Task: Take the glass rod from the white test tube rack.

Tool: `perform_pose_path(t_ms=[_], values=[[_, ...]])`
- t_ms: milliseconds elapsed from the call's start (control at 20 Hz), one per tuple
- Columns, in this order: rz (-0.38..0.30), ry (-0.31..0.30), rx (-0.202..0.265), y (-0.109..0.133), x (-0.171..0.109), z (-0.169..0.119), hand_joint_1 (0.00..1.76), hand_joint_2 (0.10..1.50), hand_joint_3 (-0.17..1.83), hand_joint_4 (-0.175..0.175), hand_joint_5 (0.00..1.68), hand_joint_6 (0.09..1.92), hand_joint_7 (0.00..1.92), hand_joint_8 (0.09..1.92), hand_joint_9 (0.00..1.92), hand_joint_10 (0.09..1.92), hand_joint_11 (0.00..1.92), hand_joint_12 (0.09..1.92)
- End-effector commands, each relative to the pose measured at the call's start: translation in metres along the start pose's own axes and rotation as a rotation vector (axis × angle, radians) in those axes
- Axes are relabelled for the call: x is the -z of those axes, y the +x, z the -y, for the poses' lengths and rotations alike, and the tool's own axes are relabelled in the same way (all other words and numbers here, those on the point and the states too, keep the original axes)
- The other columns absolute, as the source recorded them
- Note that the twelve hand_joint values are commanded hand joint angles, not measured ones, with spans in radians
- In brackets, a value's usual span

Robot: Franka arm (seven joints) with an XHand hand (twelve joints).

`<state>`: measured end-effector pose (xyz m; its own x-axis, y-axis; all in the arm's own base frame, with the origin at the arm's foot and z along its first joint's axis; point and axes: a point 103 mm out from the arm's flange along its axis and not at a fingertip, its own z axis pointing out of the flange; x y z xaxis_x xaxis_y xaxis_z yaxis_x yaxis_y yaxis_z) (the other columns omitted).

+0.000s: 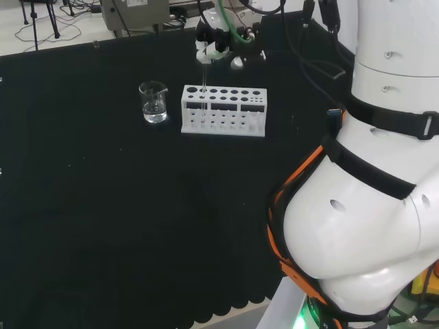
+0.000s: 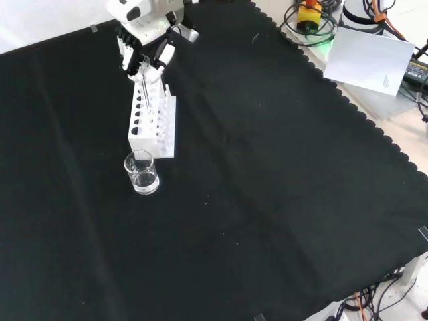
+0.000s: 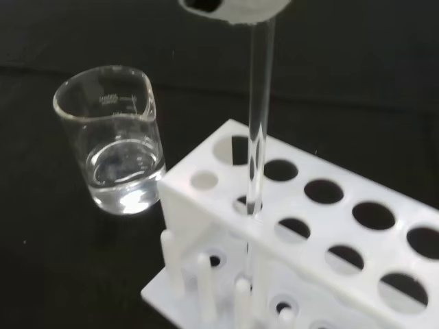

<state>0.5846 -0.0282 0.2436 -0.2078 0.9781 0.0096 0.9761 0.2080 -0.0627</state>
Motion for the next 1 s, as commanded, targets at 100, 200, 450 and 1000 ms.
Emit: perform_pose_path(t_ms=[100,200,450,1000], values=[[0.052,-0.071,0.002,0.012,0.017,-0.004,1.26,0.97,0.26,-0.175,1.0,0.97,1.08,0.98,1.59,0.78,1.54,0.94],[0.021,-0.108,-0.008,0.013,0.023,-0.003,1.27,0.91,0.38,-0.175,0.99,0.93,1.09,1.05,1.58,0.82,1.53,0.88],[-0.011,-0.081,-0.021,0.017,0.044,-0.001,1.29,0.86,0.44,-0.175,1.03,0.73,1.15,1.1,1.61,0.83,1.46,0.9],[-0.038,-0.025,-0.072,0.035,0.093,0.027,1.3,0.91,0.26,-0.175,1.19,0.37,1.2,0.98,1.67,0.67,1.46,0.9]])
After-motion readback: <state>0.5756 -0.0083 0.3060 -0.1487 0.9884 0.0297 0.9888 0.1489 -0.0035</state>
